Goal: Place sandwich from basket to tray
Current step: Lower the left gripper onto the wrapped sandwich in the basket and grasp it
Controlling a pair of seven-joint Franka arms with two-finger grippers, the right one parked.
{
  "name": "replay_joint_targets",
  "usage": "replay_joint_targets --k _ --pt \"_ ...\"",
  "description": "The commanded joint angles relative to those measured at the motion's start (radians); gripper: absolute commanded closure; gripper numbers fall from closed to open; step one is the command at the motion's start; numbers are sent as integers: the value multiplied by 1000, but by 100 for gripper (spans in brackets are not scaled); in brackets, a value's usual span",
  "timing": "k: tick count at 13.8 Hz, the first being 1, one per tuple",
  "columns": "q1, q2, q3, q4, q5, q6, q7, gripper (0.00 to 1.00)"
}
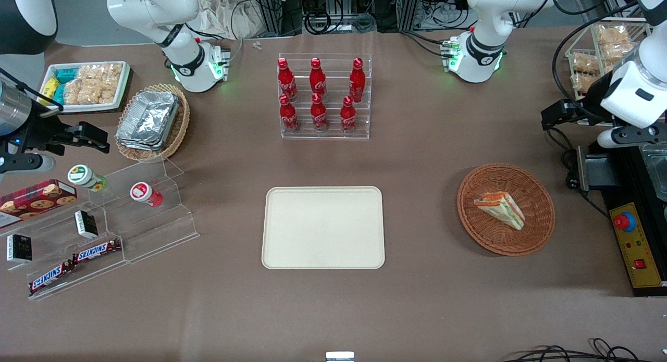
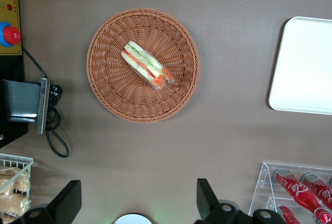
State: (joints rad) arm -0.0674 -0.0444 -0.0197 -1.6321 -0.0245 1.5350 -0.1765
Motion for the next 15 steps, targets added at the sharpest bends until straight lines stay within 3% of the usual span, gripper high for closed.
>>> replay_joint_targets --k 1,6,12,15 --pt "-11 15 7 28 32 -21 0 0" --pt "-3 73 12 -1 44 38 -130 0" --pt "0 80 14 -296 44 388 -449 0" --pt "6 150 15 -386 44 552 -588 0"
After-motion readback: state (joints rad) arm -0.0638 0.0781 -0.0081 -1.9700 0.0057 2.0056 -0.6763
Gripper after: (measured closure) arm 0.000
